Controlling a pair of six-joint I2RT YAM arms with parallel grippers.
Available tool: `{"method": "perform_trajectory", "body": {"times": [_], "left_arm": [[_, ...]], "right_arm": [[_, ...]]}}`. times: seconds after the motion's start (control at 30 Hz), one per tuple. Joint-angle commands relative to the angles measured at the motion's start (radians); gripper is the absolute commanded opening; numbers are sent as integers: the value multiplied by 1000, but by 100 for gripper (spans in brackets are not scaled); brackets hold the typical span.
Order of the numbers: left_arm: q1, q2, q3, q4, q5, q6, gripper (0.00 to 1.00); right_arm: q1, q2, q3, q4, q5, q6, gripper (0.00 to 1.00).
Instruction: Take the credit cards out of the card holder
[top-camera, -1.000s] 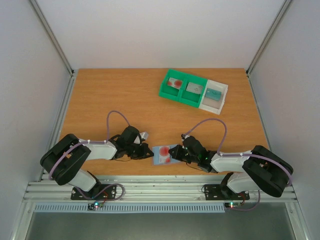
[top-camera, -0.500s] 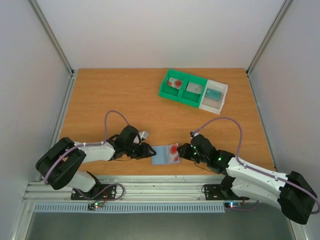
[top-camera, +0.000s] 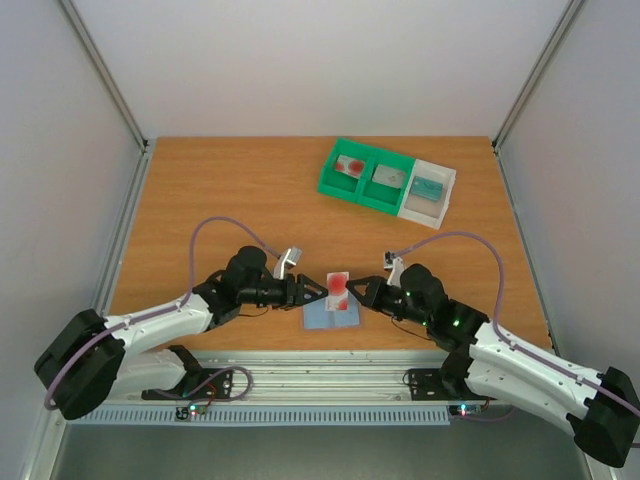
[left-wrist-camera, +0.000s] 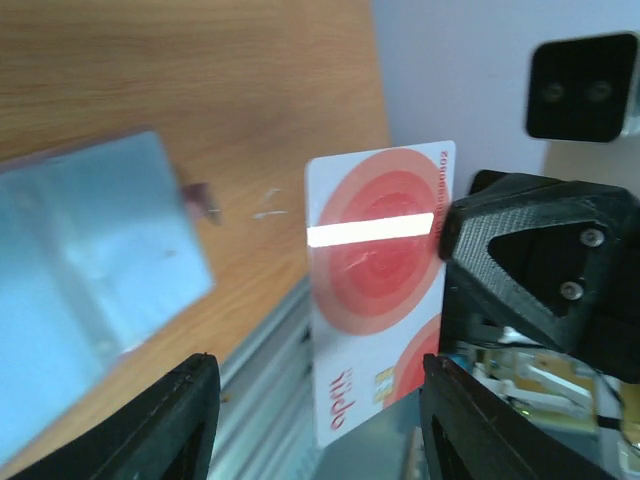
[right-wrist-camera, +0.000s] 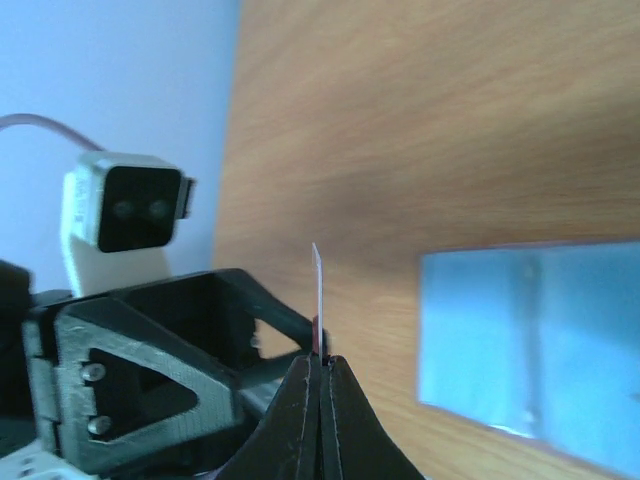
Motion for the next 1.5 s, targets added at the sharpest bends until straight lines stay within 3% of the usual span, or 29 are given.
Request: {"method": "perform_trajectory", "body": {"times": [0.0,0.1,0.23,0.3,0.4,0.53,0.63,0.73,0.83,0.97,1.13,1.33,1.47], "left_arm": [[-39,3,-3,256,52,-136,56],[-63,33,-8,374,73,-186,50],[-71,56,-35,565,80,-274,12],[-70,49,-42,576,83,-289,1],[-71,30,-12,478,125,-233,0],[-71,-17,55,213,210,-11,1],[-74,-62,108,-8,270,175,1],[-77,-97,156,-194,314,305,1],[-84,-122,186,-299,359,401,0],[-106,-138,180,-266,382,396,0],[-124,-136,184,-270,393,400,0],[-128,-142,175,-263,382,407,0],[-128,-127,181,-272,384,416,0]], "right_arm": [[2,-30,0,158,-87,54,1],[15,-43,-2,175,-94,61,1],[22,-70,-7,156,-104,53,1],[22,-95,11,89,-106,4,1],[22,-129,108,-155,-83,-136,11],[20,-173,262,-423,-58,-321,25],[20,-113,408,-626,-82,-437,26],[20,-48,490,-726,-131,-518,26],[20,-1,545,-758,-212,-582,27],[20,99,592,-748,-364,-652,28],[20,191,615,-723,-434,-670,28],[20,255,599,-704,-568,-695,21],[20,255,569,-662,-610,-692,5]]}}
